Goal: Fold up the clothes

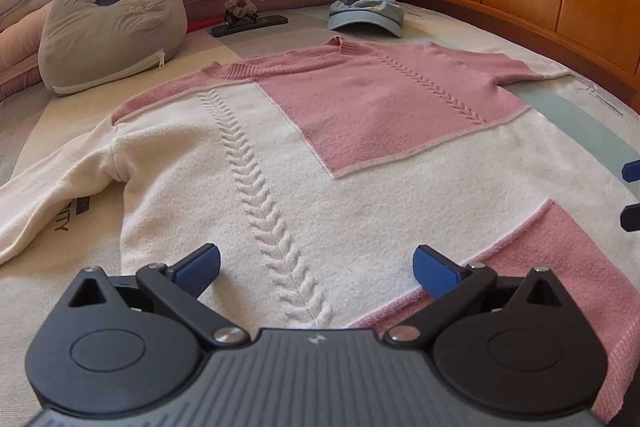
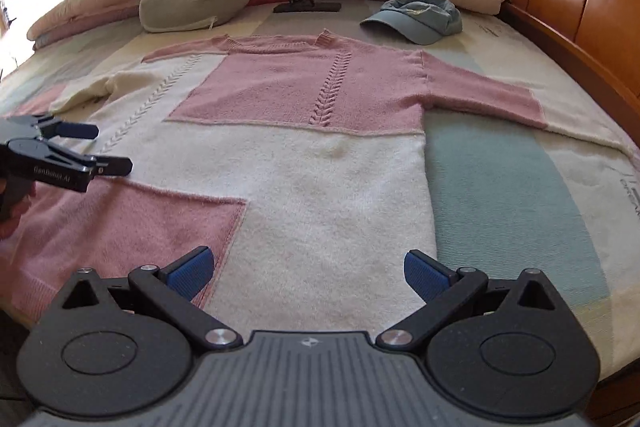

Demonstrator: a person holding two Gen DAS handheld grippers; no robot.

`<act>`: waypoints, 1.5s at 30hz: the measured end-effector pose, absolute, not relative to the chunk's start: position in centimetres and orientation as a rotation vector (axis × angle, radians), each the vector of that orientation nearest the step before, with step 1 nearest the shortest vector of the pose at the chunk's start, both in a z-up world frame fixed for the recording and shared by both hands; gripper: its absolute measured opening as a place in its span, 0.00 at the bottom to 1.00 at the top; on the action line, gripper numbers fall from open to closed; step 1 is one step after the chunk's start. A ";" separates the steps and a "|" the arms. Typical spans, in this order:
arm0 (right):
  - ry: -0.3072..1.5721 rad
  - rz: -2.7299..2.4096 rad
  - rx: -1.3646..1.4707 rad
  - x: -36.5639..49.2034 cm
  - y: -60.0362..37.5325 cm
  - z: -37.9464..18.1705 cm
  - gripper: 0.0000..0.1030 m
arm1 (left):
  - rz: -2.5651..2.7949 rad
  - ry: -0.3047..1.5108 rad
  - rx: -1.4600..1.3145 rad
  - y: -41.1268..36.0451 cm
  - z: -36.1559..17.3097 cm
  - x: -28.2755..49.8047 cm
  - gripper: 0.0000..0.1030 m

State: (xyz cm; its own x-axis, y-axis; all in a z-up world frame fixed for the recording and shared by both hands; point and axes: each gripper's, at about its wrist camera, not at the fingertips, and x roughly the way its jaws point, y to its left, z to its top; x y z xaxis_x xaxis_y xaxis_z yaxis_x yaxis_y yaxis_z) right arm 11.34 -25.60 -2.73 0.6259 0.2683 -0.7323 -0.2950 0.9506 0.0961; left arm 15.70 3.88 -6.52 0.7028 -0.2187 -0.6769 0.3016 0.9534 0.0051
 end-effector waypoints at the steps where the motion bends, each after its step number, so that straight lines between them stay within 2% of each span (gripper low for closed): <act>1: 0.863 0.322 0.003 12.1 -25.9 -3.4 1.00 | -0.288 0.738 0.117 3.9 -6.5 15.7 0.99; 3: 0.936 0.287 0.027 13.0 -26.3 -5.0 1.00 | -0.276 0.738 0.112 4.2 -6.5 15.8 0.99; 8: 0.886 0.259 -0.024 13.6 -25.6 -4.3 1.00 | -0.238 0.738 0.084 5.0 -6.5 16.1 0.99; 13: 0.798 0.284 -0.027 18.4 -23.9 -2.5 1.00 | -0.229 0.738 0.077 5.3 -6.6 16.3 0.99; 17: 0.849 0.242 -0.039 22.5 -22.8 -3.8 1.00 | -0.227 0.752 0.071 5.5 -7.0 16.6 0.99; 19: 0.899 0.184 -0.079 22.8 -23.2 -5.4 1.00 | -0.211 0.751 0.058 5.9 -7.0 16.7 0.99; 23: 0.858 0.231 -0.060 20.8 -25.0 -6.1 1.00 | -0.174 0.742 0.032 6.7 -6.8 16.8 0.99; 29: 0.835 0.241 -0.063 21.6 -25.0 -3.2 1.00 | -0.177 0.734 0.032 6.7 -7.1 16.8 0.99; 37: 0.764 0.082 0.078 30.2 -30.9 0.3 1.00 | -0.182 0.732 0.034 6.7 -6.7 16.5 0.99; 45: 0.831 -0.035 0.044 39.3 -34.0 -4.1 1.00 | -0.188 0.733 0.045 6.5 -7.2 16.9 0.99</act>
State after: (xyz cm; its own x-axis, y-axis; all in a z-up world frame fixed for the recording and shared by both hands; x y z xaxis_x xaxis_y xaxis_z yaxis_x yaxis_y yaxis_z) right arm 39.31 -34.03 -4.12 0.6737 -0.0135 -0.7389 0.0483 0.9985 0.0258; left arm 16.91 6.54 -7.21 0.7268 -0.1552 -0.6691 0.1864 0.9822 -0.0254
